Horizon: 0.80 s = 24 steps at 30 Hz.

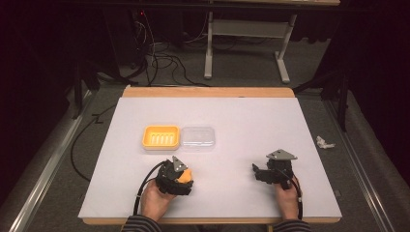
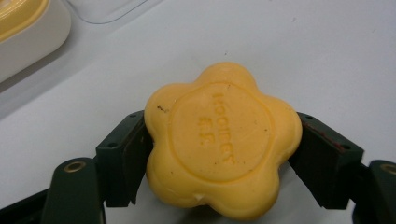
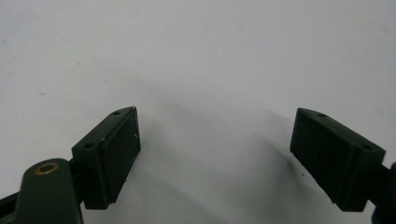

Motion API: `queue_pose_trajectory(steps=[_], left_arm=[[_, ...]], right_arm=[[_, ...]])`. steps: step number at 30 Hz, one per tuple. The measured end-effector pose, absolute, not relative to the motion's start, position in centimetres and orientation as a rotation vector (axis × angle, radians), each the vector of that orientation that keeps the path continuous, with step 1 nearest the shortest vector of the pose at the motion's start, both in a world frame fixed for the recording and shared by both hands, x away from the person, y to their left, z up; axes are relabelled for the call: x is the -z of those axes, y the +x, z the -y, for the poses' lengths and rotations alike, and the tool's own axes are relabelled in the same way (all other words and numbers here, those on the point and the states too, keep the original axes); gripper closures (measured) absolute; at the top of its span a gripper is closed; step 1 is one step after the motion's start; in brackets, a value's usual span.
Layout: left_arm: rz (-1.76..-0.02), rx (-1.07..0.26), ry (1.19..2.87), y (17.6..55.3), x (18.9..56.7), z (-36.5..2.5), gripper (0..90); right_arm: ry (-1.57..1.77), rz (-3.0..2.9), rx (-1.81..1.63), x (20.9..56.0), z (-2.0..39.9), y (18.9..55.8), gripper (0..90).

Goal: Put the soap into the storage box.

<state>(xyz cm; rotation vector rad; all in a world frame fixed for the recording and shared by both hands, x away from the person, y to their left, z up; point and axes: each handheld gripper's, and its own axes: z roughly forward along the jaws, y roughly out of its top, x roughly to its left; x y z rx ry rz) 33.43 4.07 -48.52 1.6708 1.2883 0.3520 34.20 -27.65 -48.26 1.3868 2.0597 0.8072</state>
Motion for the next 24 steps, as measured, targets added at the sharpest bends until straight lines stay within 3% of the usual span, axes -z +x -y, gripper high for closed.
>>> queue_pose_trajectory(steps=[24], left_arm=[[-1.227, -0.381, 1.628, 33.0, 46.1, -4.8, 27.7]], right_arm=[[1.387, -2.060, -0.808, 48.3, 27.7, 34.2, 16.4]])
